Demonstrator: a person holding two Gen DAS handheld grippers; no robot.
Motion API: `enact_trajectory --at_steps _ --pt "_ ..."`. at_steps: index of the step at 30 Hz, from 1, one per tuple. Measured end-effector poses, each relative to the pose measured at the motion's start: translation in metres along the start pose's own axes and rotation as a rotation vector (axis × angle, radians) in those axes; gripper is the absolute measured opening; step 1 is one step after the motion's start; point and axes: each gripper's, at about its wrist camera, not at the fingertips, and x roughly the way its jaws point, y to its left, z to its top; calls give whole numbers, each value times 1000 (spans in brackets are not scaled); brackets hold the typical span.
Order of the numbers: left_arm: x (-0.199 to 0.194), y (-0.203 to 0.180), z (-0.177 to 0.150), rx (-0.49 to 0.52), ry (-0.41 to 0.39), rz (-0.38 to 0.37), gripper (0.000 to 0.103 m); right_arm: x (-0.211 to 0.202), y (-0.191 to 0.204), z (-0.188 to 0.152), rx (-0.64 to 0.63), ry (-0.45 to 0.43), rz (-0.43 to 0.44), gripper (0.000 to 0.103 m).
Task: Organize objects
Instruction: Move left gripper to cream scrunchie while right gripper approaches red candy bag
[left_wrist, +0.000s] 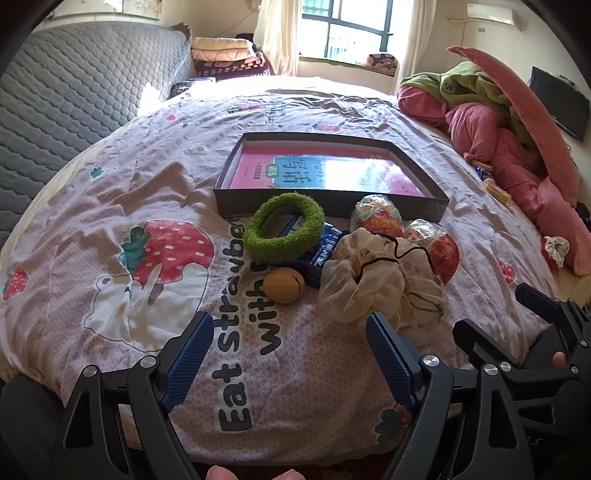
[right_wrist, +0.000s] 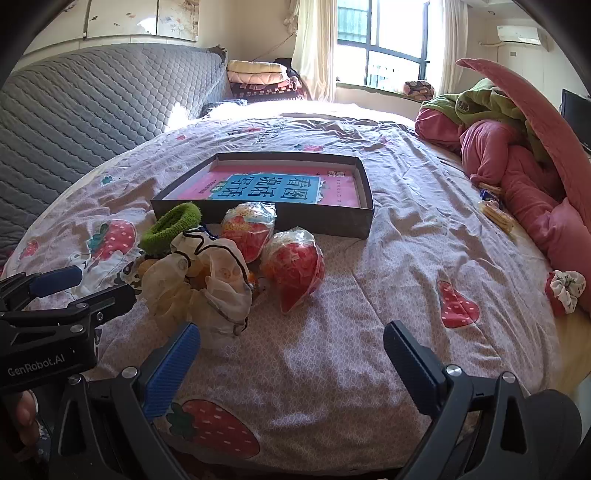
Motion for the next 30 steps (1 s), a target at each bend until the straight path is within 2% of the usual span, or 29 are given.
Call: enact_trajectory --at_steps 30 --pt "-9 -3 -1 5 -10 -18 85 -8 -2 0 7 -18 -7 100"
